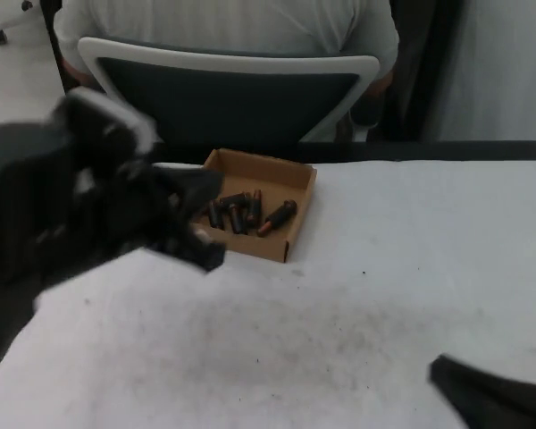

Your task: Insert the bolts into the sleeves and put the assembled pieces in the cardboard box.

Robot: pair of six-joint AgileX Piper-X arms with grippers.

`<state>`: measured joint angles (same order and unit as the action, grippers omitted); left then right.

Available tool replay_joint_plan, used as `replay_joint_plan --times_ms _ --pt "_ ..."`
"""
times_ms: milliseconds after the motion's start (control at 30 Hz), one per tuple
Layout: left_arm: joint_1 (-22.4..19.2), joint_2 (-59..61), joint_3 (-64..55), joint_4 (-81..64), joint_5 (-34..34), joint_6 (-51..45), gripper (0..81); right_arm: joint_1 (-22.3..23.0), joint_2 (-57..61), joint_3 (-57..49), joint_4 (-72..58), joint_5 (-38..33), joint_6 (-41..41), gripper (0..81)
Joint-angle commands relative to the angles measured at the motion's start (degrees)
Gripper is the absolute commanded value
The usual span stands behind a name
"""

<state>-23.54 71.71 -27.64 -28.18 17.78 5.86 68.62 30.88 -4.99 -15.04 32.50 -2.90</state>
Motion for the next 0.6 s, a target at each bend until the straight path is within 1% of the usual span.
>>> replay_joint_plan --times_ms 0,167,233,300,367,400,467,500,567 --pt "0.1 -7.47 7.65 -6.07 -2.88 0.73 0.8 -0.43 -8.07 0.05 4.25 4.08 -3.96 0.2" --pt "0.1 -21.93 22.48 -18.47 -5.38 -2.51 0.8 -3.48 -15.03 -1.41 10.21 4.49 -5.22 0.2" --pt "0.1 -27.38 27.57 -20.66 -7.16 -2.99 0.8 -5.2 -16.63 -3.4 15.04 4.25 -5.23 0.2" --pt "0.1 -32.04 27.64 -19.48 -8.7 -2.98 0.8 -7.04 -17.42 -5.68 20.36 4.26 -5.23 0.2" --pt "0.1 -36.15 27.64 -8.49 -8.42 -1.85 0.8 -9.13 -17.75 -8.0 24.57 4.15 -6.4 0.2" --pt "0.1 -37.66 27.64 -6.4 -9.21 -0.3 0.8 -10.37 -17.8 -9.31 26.55 3.74 -6.5 0.2" --pt "0.46 -39.38 27.64 -6.16 -11.48 1.93 0.8 -13.17 -17.76 -11.01 28.14 2.44 -6.5 0.2" --pt "0.89 -39.89 27.64 -6.56 -12.51 2.19 0.8 -14.74 -17.76 -11.33 27.99 1.02 -6.82 0.2" --pt "2.34 -40.04 27.64 -7.59 -12.47 1.79 0.8 -18.0 -17.76 -11.57 27.98 -3.38 -6.94 0.2"
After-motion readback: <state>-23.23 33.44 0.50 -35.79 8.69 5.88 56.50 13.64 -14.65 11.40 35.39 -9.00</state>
